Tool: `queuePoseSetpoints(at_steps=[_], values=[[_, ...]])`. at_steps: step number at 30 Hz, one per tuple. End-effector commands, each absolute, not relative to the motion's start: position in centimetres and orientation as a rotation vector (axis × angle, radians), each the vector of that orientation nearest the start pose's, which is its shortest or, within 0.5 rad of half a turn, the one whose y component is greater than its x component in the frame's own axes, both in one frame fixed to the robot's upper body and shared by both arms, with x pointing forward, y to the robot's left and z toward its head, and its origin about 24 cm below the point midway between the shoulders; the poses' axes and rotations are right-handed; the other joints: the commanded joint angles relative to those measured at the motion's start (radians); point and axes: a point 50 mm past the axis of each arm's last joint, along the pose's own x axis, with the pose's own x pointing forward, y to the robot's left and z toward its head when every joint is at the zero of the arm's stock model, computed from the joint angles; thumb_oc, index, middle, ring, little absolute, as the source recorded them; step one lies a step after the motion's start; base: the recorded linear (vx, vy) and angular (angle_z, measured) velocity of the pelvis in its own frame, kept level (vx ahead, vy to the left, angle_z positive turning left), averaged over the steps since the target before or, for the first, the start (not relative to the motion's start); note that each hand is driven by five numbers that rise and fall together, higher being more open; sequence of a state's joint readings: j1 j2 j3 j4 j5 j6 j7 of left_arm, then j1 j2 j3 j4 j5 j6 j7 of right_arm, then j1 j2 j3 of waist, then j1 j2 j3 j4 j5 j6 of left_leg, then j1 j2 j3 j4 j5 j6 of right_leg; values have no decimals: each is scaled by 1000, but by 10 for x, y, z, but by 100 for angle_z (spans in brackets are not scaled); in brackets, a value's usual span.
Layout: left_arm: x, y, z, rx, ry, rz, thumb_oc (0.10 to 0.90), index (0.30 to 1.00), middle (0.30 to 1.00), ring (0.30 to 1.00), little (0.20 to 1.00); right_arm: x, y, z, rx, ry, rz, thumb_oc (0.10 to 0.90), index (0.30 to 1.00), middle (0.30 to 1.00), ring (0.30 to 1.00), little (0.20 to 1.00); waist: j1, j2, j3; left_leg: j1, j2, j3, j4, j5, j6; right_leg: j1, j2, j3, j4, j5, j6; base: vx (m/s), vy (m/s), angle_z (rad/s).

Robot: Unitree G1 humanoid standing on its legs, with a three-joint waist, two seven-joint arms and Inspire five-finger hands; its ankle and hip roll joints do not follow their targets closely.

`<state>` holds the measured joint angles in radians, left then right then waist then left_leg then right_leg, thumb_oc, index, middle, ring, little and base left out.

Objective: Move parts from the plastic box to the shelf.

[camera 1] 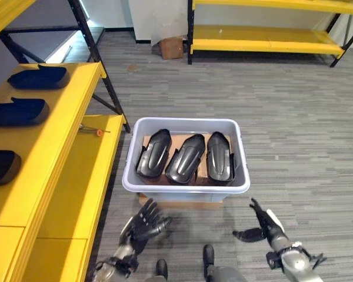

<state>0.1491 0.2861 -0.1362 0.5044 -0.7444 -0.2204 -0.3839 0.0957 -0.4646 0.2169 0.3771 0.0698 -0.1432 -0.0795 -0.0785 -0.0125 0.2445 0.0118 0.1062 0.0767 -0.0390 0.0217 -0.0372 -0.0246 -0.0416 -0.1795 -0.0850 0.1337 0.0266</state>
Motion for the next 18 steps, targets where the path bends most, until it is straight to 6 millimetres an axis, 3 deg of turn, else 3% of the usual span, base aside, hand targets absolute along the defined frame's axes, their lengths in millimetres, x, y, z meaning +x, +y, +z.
queuePoseSetpoints(at_steps=[1,4,10,15,18], values=[[207,205,-29,-476,108,-234,900,1000,1000,1000,1000,238,-219,29,-526,-83,23,900,1000,1000,1000,1000,-2,-9,10,-12,21,175,61,-46,11,-16,-47,-41,190,-197,26,-9,-61,63],[209,195,-34,-450,162,-274,900,1000,1000,1000,1000,252,-217,60,-610,-245,-7,900,1000,1000,1000,1000,-2,5,19,-37,29,215,56,-30,0,-16,-51,-73,197,-211,23,-36,12,79],[203,187,-42,-431,213,-311,900,1000,1000,1000,1000,271,-216,105,-647,-406,-55,900,1000,1000,1000,1000,17,28,9,-30,3,201,12,-11,1,-3,-49,-62,165,-200,29,13,22,21],[198,193,-46,-444,212,-250,900,1000,1000,1000,1000,272,-214,106,-611,-388,-47,900,1000,1000,1000,1000,17,32,-20,-16,-1,192,5,-10,-2,15,-47,-49,159,-205,26,30,-66,11],[197,204,-46,-459,171,-158,900,1000,1000,1000,1000,260,-212,97,-635,-365,-29,900,1000,1000,1000,1000,3,23,-31,-16,5,171,70,-37,2,29,-49,-33,195,-230,7,57,-98,4]])
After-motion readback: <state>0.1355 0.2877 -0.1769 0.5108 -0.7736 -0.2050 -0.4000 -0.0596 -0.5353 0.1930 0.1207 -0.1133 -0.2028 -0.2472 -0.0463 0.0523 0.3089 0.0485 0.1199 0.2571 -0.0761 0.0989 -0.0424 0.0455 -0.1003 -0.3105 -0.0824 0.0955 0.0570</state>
